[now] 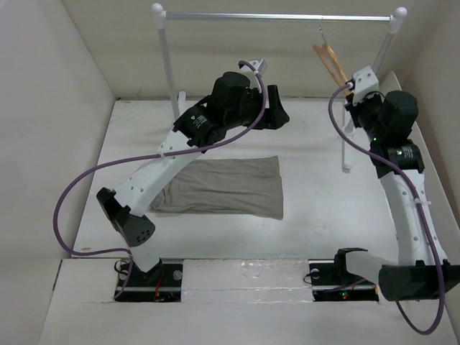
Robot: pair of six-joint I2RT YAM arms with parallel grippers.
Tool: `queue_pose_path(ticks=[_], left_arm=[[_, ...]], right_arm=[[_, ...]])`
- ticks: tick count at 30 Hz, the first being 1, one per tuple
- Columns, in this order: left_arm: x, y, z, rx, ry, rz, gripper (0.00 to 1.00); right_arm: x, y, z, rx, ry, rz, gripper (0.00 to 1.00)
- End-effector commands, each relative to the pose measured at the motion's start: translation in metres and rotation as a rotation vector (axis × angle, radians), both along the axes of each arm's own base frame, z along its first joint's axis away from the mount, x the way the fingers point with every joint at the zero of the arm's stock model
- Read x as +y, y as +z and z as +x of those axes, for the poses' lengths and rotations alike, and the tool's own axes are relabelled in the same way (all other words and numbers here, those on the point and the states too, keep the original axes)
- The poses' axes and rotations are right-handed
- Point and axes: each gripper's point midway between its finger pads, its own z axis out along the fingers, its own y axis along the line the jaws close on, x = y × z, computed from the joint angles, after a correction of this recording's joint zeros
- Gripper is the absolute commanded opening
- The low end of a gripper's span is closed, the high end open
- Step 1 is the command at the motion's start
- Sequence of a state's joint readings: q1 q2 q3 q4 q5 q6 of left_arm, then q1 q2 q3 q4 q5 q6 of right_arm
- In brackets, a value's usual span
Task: Place the trousers on the hanger
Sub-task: Grab a hanger with the right arm, then place trousers on hanger
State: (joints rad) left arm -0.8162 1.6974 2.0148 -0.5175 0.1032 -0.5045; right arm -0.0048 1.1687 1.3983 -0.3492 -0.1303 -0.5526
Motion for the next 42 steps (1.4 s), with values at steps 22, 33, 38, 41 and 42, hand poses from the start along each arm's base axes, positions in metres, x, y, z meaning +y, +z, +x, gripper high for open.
queue_pose_path(ticks=[22, 33, 38, 41, 42], left_arm=[[-0.070, -0.050, 0.049, 0.201, 0.070, -0.184, 0.72], [-0.070, -0.061, 0.060, 0.203, 0.125, -0.186, 0.55], [-0.066, -0.070, 0.056, 0.225, 0.126, -0.171, 0.10], [-0.063, -0.074, 0.051, 0.243, 0.128, -0.168, 0.00], [-0.064, -0.080, 0.047, 0.267, 0.117, -0.167, 0.00]], right_arm=[[0.084, -0.097, -0.091, 0.119, -0.068, -0.041, 0.00], [0.118, -0.124, -0.114, 0.167, -0.094, -0.110, 0.00], [0.115, -0.142, -0.120, 0.233, -0.142, -0.154, 0.00], [0.113, -0.146, -0.122, 0.249, -0.154, -0.150, 0.00], [0.112, -0.144, -0.124, 0.246, -0.143, -0.131, 0.20]])
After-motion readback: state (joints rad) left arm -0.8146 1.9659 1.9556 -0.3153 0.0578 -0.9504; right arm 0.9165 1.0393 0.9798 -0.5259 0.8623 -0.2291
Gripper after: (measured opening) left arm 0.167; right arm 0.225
